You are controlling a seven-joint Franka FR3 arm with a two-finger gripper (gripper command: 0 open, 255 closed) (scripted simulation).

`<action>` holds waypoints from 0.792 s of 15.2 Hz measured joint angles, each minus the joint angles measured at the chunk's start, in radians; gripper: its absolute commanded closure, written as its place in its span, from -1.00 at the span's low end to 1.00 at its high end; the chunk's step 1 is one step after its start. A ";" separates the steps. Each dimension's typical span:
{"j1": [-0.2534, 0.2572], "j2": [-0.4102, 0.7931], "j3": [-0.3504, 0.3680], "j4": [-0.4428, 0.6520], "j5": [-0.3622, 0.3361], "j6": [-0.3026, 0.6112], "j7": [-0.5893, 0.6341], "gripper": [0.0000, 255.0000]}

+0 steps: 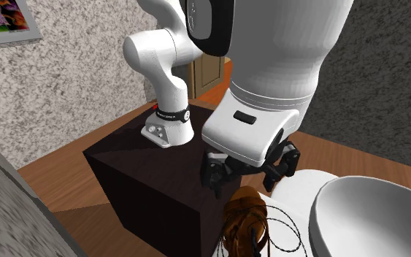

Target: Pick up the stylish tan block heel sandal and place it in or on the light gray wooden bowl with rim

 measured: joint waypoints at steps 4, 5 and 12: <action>0.000 0.000 0.000 0.000 0.000 0.000 0.000 1.00; 0.000 0.000 0.000 0.000 0.000 0.000 0.000 1.00; 0.000 -0.006 0.000 0.001 -0.001 -0.007 0.001 1.00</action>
